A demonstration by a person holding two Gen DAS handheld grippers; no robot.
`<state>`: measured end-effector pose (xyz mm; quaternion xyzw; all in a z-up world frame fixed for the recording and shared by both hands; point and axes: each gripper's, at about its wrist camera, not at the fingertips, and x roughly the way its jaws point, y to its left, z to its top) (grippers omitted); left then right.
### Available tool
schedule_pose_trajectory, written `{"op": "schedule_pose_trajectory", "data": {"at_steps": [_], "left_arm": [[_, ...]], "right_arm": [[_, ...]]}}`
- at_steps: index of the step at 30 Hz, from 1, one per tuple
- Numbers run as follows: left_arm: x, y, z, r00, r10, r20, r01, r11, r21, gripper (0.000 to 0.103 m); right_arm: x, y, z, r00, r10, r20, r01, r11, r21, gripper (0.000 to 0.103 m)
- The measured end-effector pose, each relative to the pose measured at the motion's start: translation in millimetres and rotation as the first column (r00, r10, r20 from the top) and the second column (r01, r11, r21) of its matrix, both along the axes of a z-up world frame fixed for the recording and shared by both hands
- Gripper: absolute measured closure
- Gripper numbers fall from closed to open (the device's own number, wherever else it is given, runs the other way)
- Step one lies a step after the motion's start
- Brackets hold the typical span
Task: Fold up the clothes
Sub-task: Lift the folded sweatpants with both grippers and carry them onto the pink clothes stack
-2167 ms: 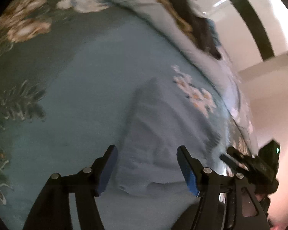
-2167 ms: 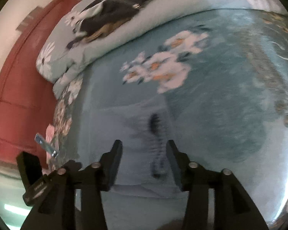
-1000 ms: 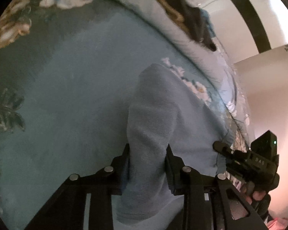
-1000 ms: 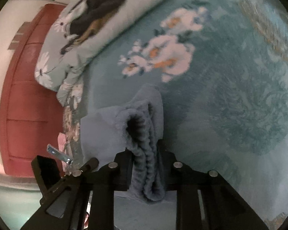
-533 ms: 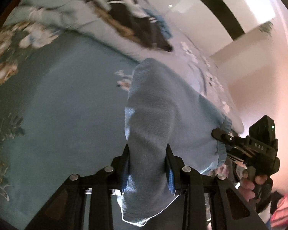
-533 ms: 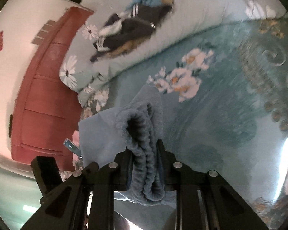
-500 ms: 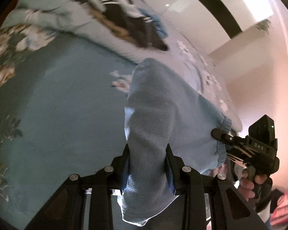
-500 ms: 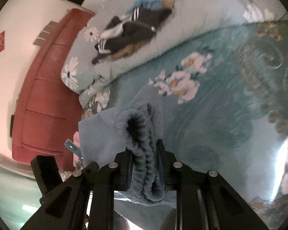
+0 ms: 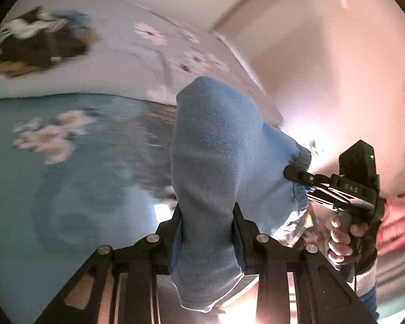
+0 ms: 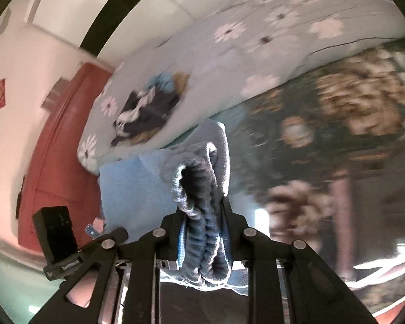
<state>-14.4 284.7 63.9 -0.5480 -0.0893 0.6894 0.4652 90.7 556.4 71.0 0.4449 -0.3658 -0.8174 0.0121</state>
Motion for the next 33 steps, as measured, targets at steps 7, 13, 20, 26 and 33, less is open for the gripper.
{"op": "schedule_pose_trajectory", "data": {"at_steps": [7,13,20,26,33], "left_arm": [[47.9,120.5,-2.0,0.983,-0.176,0.057,0.176,0.984,0.007,0.069],[84.2,193.9,-11.8,0.96,-0.269,0.076,0.273,0.961,-0.041,0.069],[99.1,243.0,-32.6,0.96,-0.264,0.092,0.273,0.956,-0.107,0.069],[94.8,250.5,-75.0,0.966,-0.217,0.139,0.24,0.954,-0.177,0.067],[90.5,243.7,-92.9,0.964,-0.225,0.138,0.249,0.949,-0.191,0.058]], "right_arm": [[73.9,108.5,8.9,0.989,-0.124,0.081,0.121,0.992,0.04,0.08],[113.5,167.4,3.4,0.975,-0.168,0.142,0.154,0.982,0.105,0.079],[122.6,214.4,-11.5,0.965,-0.199,0.169,0.175,0.974,0.144,0.079],[114.4,222.5,-60.5,0.954,-0.189,0.233,0.161,0.978,0.133,0.079],[114.3,230.7,-101.0,0.945,-0.21,0.25,0.194,0.977,0.089,0.077]]}}
